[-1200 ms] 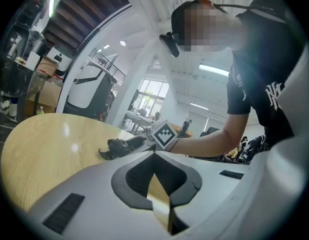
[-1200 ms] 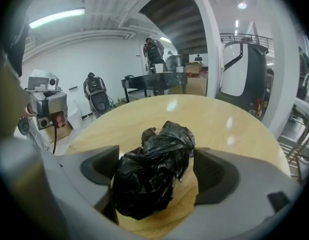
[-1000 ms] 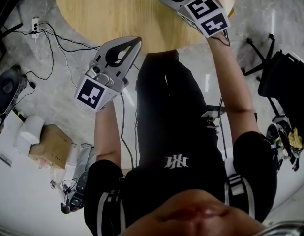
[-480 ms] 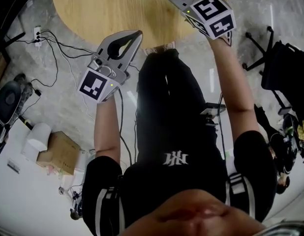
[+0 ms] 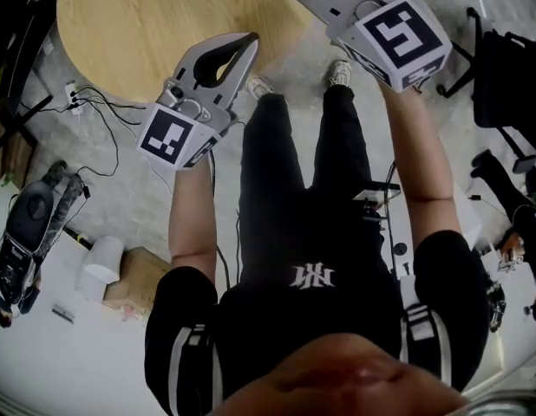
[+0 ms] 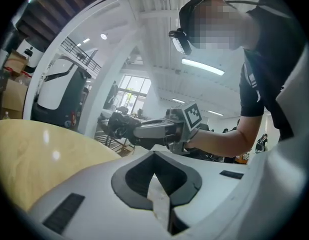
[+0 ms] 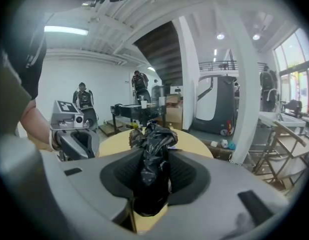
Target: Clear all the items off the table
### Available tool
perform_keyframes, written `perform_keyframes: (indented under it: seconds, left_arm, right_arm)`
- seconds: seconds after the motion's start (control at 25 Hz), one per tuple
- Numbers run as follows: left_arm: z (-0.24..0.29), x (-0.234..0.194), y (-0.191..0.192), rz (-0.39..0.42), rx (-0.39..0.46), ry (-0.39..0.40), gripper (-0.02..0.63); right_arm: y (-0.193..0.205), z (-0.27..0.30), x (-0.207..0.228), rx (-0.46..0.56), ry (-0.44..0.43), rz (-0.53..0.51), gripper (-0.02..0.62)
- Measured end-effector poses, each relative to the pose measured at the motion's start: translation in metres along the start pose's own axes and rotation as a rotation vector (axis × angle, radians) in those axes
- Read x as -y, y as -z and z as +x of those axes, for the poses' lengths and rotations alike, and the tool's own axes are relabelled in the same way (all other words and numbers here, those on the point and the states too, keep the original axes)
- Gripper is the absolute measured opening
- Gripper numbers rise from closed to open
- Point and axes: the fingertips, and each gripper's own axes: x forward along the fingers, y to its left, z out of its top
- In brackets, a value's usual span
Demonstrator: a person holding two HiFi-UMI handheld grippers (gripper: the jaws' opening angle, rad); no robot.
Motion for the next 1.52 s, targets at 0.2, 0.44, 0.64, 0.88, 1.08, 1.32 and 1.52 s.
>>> perform_keyframes:
  seconds: [0.2,0.44,0.64,0.88,1.08,1.32,1.52]
  left_arm:
    - [0.076,0.034,-0.014,0.019,0.011,0.040,0.012]
    - [0.201,0.087,-0.011,-0.015,0.013,0.102,0.012]
    - [0.300,0.129,0.011,-0.032,-0.006,0.188,0.012]
    - [0.368,0.166,0.031,-0.015,-0.032,0.180,0.012]
    - [0.365,0.150,0.079,-0.010,-0.035,0.117,0.012]
    - [0.338,0.112,0.141,-0.055,-0.058,0.056,0.012]
    - [0.334,0.087,0.190,-0.087,-0.057,-0.001,0.012]
  right_arm:
    - [0.024,-0.070,0.048,0.025,0.049,0.011,0.129]
    - [0.083,-0.189,0.147,-0.005,0.158,0.055,0.129]
    - [0.135,-0.276,0.207,-0.028,0.236,0.097,0.129]
    - [0.189,-0.332,0.249,-0.020,0.255,0.170,0.129]
    - [0.239,-0.272,0.233,0.007,0.208,0.208,0.129]
    - [0.288,-0.211,0.207,-0.025,0.164,0.219,0.129]
    - [0.338,-0.180,0.207,-0.052,0.165,0.238,0.129]
